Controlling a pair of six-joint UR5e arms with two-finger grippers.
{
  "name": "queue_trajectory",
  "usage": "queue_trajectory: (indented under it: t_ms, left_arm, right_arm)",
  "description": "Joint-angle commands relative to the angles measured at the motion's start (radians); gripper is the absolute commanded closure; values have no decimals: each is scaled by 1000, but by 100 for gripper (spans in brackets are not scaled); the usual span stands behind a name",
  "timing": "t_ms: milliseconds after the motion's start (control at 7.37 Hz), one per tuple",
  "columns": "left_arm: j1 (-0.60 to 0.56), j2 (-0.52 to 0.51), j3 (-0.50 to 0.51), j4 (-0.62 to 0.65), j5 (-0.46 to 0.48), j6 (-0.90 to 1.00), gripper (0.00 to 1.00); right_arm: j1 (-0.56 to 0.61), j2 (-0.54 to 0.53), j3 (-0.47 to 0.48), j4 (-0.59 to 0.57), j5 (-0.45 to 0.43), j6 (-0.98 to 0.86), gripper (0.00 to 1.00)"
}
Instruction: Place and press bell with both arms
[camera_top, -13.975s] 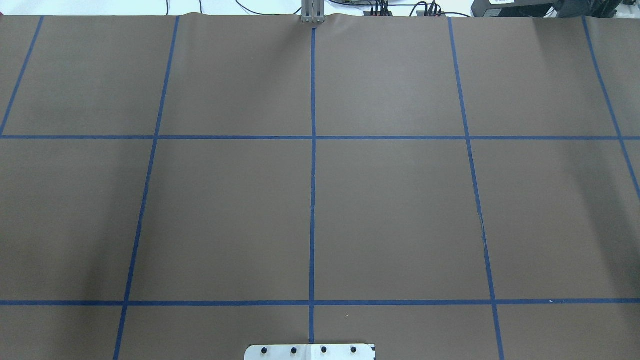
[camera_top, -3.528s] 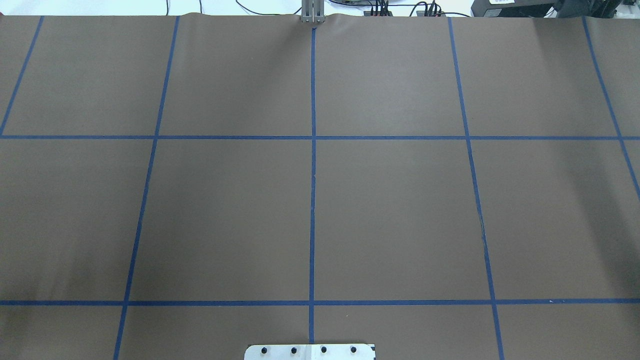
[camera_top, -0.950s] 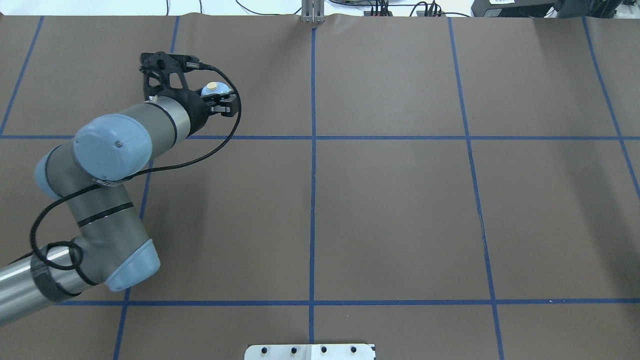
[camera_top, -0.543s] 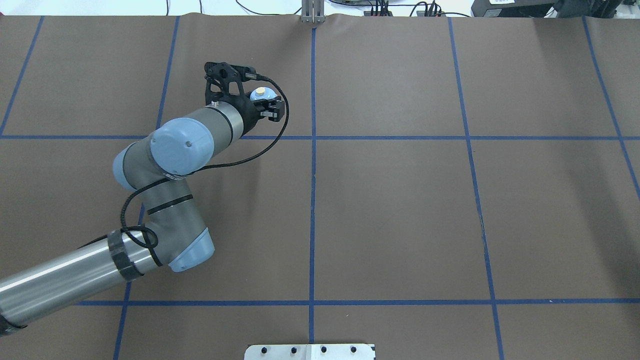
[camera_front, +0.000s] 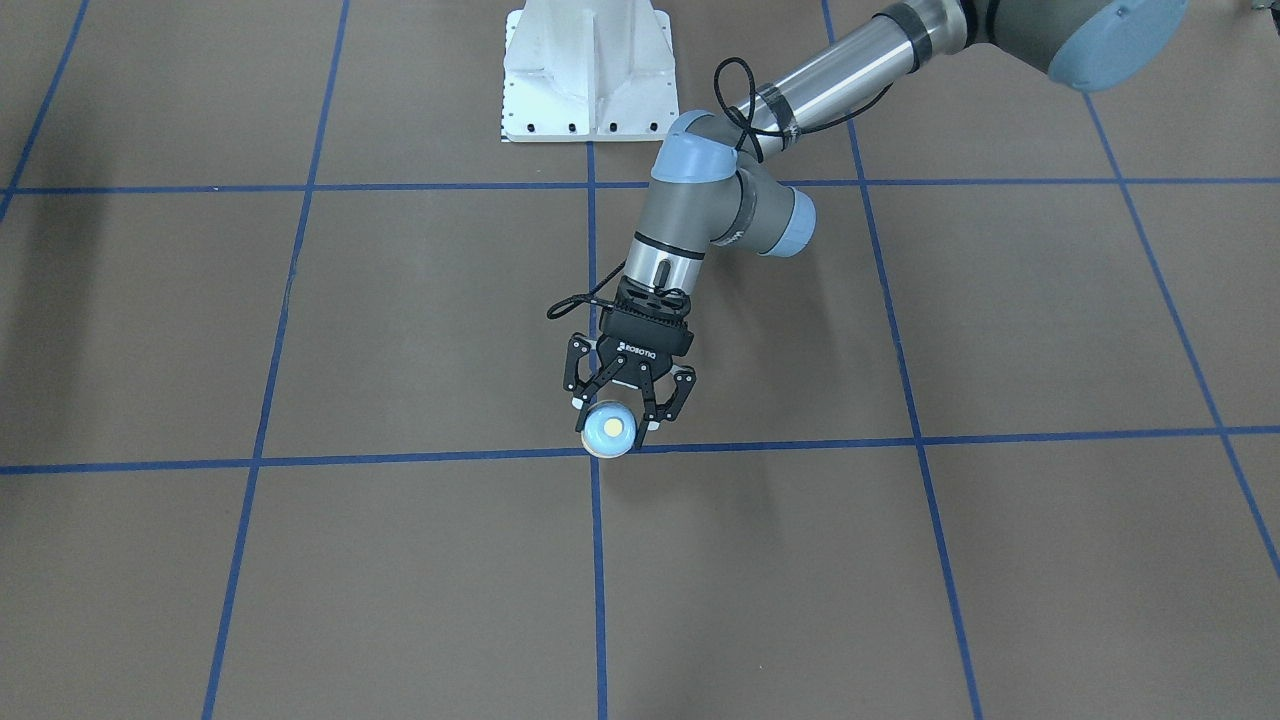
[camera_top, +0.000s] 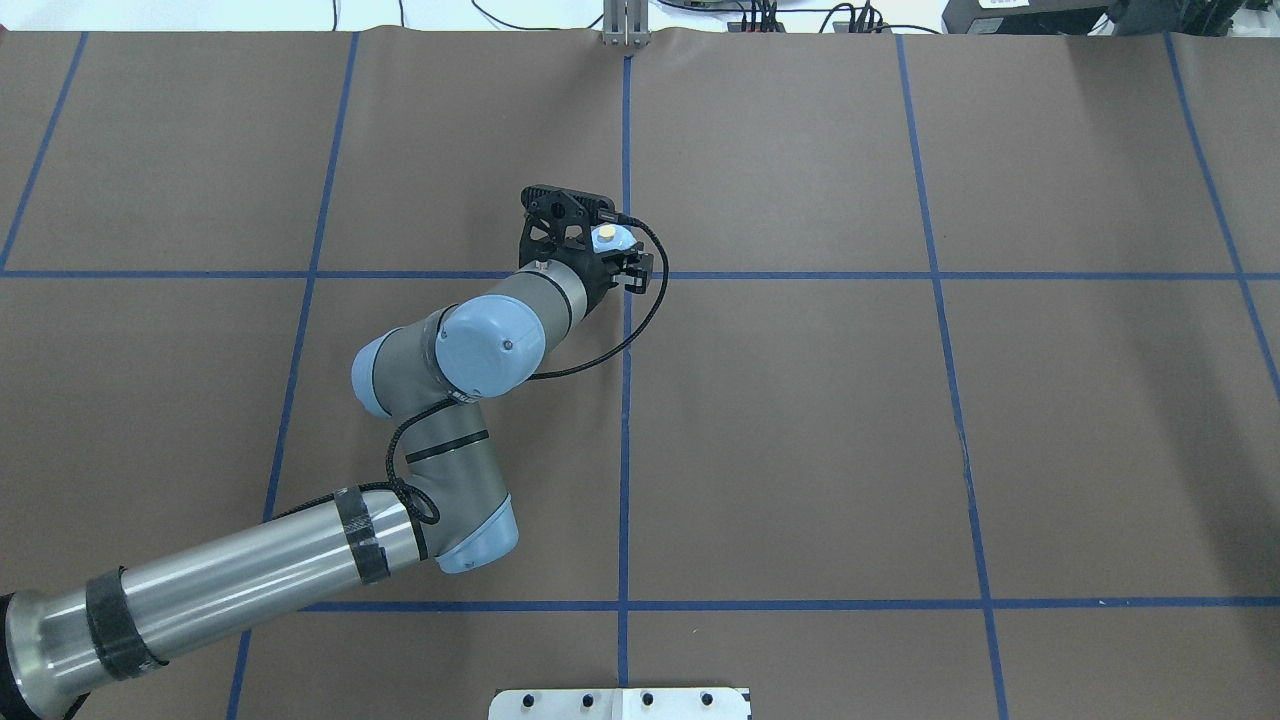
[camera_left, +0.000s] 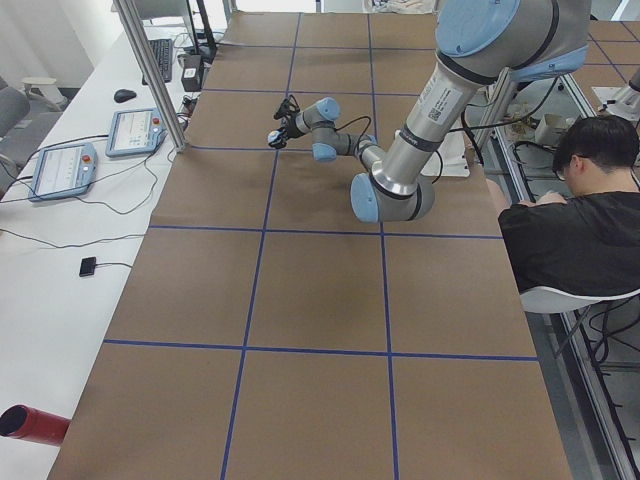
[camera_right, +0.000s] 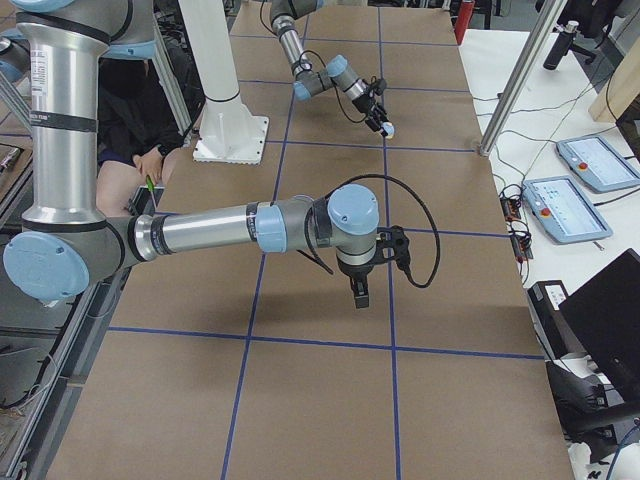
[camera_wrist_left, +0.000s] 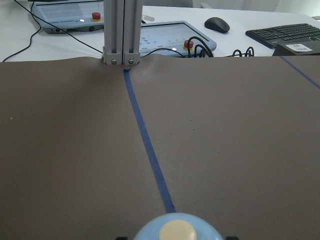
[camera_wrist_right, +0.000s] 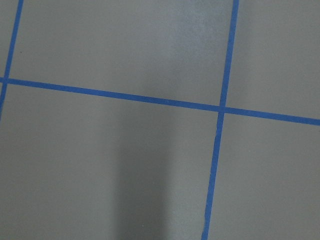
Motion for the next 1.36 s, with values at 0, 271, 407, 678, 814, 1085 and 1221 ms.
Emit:
queue_trajectory:
  t_ms: [0,271,407,678,814,1085,1221]
  left_arm:
    - [17,-2,20,0,4,1,100]
    - [31,-9,43,-1,17,0,100]
    - [34,-9,46,-1,19,0,100]
    - [35,-14,63,-1,17,0,100]
    - [37,-15,63,-1,17,0,100]
    - [44,-29,72,-1,19,0,100]
    - [49,-35,81,-1,19,-2,100]
  right_arm:
    - [-11,4,-5,16,3,0,0]
    - [-34,35,-6,7,9,6,0]
    - [-51,76,-18,7,12,56,0]
    - [-98,140,-29,7,12,159,0]
    - [-115,151,-37,7,12,164,0]
    - [-132,179,-38,-28,14,167,0]
    - [-132,196,-38,-54,14,167,0]
